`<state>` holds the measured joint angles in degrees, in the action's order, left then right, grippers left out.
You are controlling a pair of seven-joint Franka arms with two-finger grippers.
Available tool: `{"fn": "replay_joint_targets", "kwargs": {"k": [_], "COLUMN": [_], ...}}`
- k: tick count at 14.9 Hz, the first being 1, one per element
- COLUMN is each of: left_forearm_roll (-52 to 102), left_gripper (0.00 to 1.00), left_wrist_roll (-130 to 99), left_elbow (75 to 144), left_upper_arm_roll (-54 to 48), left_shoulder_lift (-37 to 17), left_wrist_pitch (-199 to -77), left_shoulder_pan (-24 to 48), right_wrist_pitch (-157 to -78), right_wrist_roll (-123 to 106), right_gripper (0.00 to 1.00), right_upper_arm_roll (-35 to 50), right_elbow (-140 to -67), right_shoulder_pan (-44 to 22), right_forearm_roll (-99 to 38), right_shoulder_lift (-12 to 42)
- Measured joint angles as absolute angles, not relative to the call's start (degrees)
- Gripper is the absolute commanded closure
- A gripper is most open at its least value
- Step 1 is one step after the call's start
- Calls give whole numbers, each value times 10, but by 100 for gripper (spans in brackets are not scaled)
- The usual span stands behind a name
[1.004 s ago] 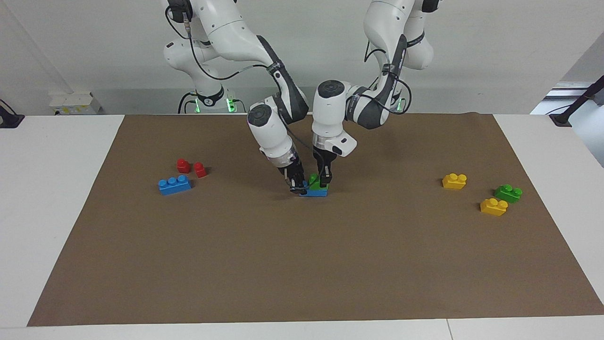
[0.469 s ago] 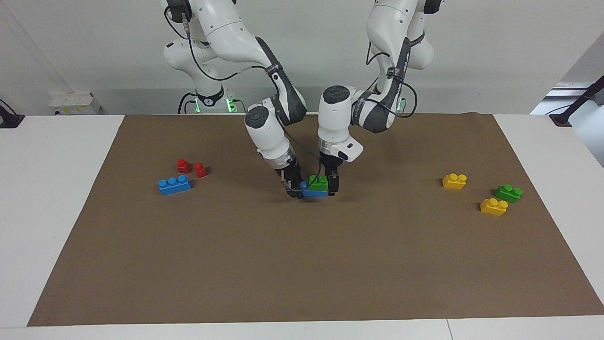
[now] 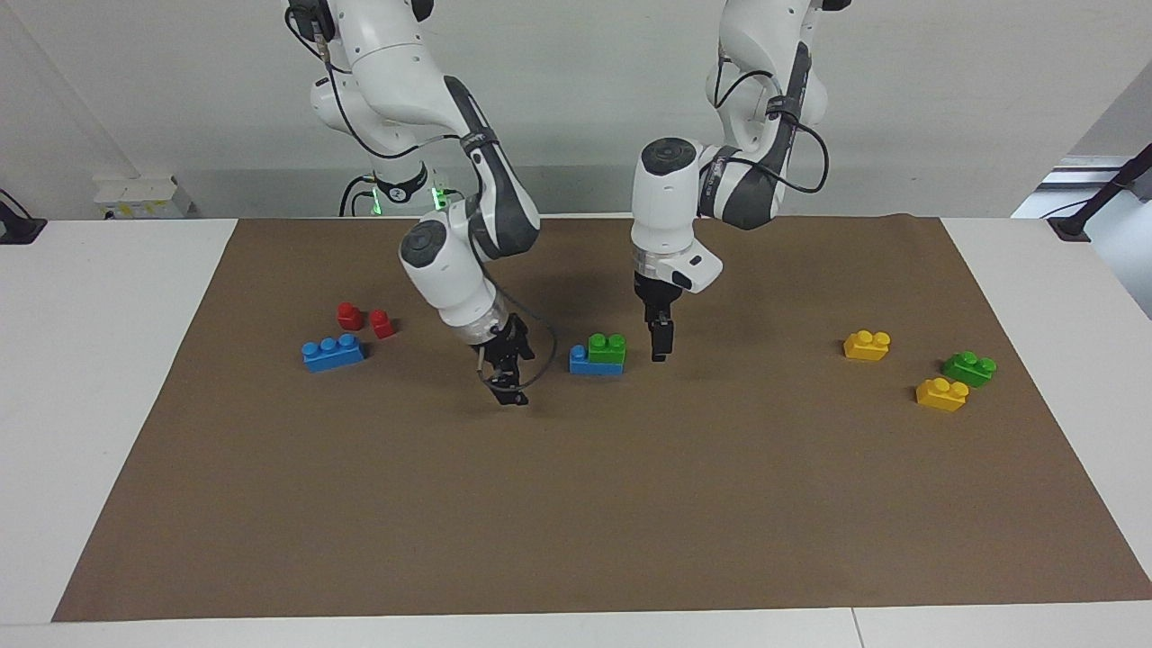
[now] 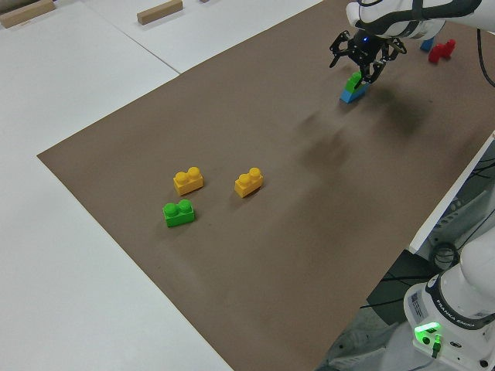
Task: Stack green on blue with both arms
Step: 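Open both grippers and draw them back from the joined bricks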
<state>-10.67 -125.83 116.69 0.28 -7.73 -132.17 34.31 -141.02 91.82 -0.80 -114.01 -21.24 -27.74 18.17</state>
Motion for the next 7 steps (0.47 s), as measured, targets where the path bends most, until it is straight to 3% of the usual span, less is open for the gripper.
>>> {"fn": "replay_joint_targets", "kwargs": {"k": [7], "left_forearm_roll": [-107], "left_gripper": [0], "left_wrist_roll": [-1051], "left_elbow": [1166], "left_upper_arm_roll": [4], "left_shoulder_lift": [-59], "left_wrist_pitch": [-1292], "left_shoulder_pan": [245], "right_wrist_pitch": [-1248], "right_wrist_roll": [583], "right_gripper": [0], "right_upper_arm_roll": [-14], "right_elbow": [-1116], "right_shoulder_pan": [-98], "right_forearm_roll": [-235], "right_shoulder_lift": [103]}}
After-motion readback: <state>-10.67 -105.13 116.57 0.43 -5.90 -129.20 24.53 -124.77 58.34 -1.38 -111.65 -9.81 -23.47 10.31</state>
